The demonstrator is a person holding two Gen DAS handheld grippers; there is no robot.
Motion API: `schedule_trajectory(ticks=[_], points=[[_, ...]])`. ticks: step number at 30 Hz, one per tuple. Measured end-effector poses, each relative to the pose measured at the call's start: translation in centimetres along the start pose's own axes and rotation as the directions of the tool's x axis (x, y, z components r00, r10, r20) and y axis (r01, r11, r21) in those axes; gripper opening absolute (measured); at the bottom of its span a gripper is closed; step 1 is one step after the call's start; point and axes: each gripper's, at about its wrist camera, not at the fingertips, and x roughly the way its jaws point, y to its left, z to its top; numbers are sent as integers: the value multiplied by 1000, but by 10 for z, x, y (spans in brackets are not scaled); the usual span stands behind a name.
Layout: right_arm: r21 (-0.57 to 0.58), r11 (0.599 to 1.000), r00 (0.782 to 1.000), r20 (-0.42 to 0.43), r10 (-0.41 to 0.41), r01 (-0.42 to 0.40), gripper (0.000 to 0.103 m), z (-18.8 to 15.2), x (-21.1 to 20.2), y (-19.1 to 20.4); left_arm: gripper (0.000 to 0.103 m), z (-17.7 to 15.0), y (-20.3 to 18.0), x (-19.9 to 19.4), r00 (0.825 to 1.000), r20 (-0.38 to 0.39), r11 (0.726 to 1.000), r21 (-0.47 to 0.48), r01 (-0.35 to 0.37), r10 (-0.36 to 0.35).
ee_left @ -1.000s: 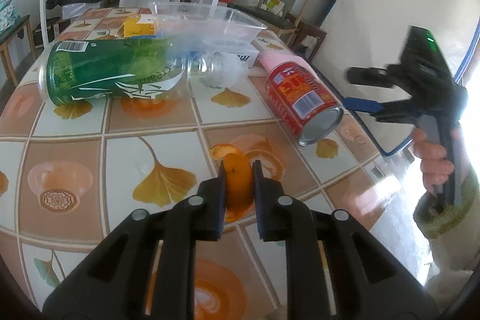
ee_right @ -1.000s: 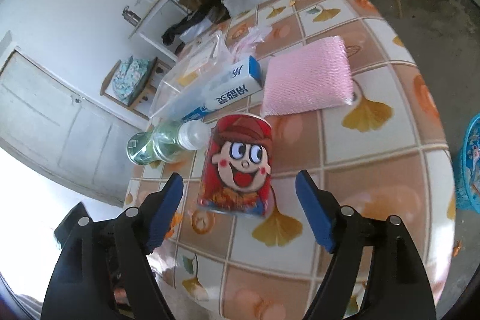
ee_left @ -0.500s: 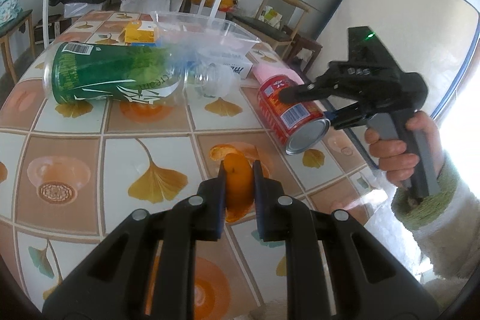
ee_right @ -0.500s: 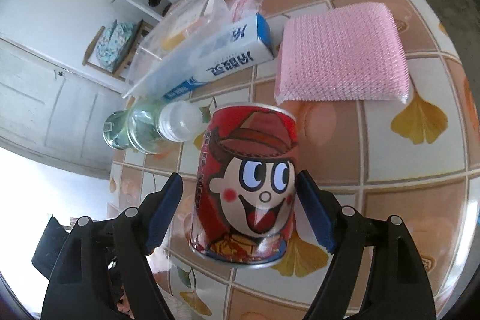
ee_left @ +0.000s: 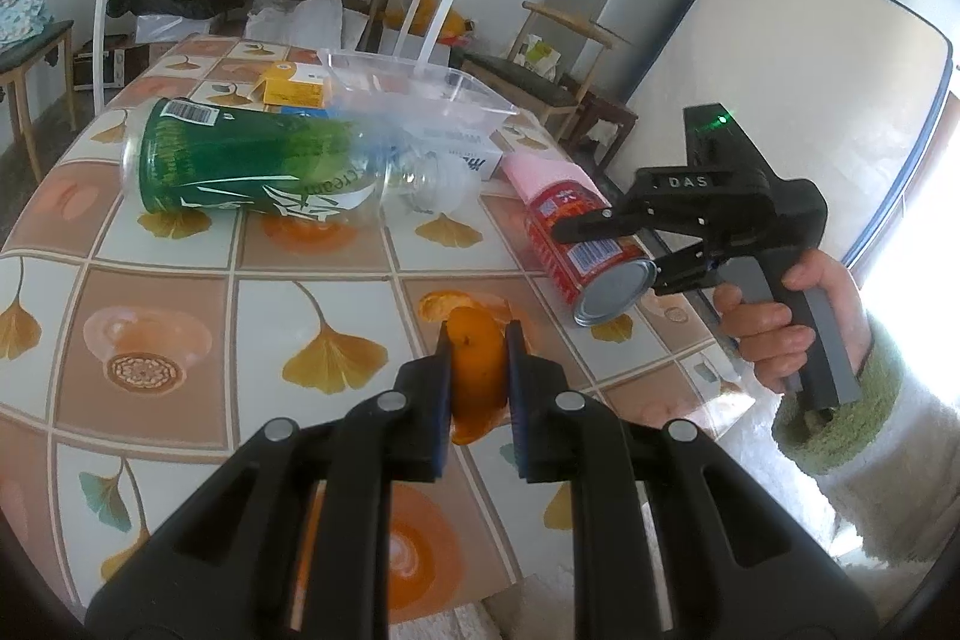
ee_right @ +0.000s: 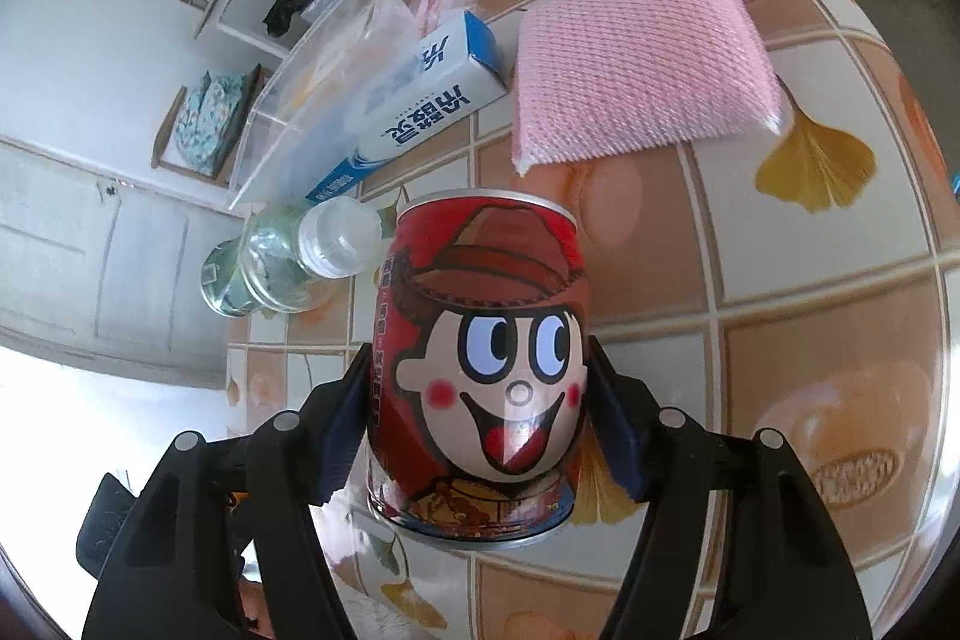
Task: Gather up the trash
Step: 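Carry the orange peel and red can over the blue wastebasket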
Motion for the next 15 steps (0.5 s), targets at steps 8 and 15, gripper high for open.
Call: schedule_trajectory(ticks=[8, 15], points=[[32, 998, 998, 41, 46, -48, 65, -20, -33, -11, 14, 4, -8, -9, 1000, 13, 1000, 9, -6, 6], [45, 994, 989, 116, 92, -98, 65, -42, -82, -29, 14, 12, -36, -17, 1000, 25, 999, 33, 11, -12]])
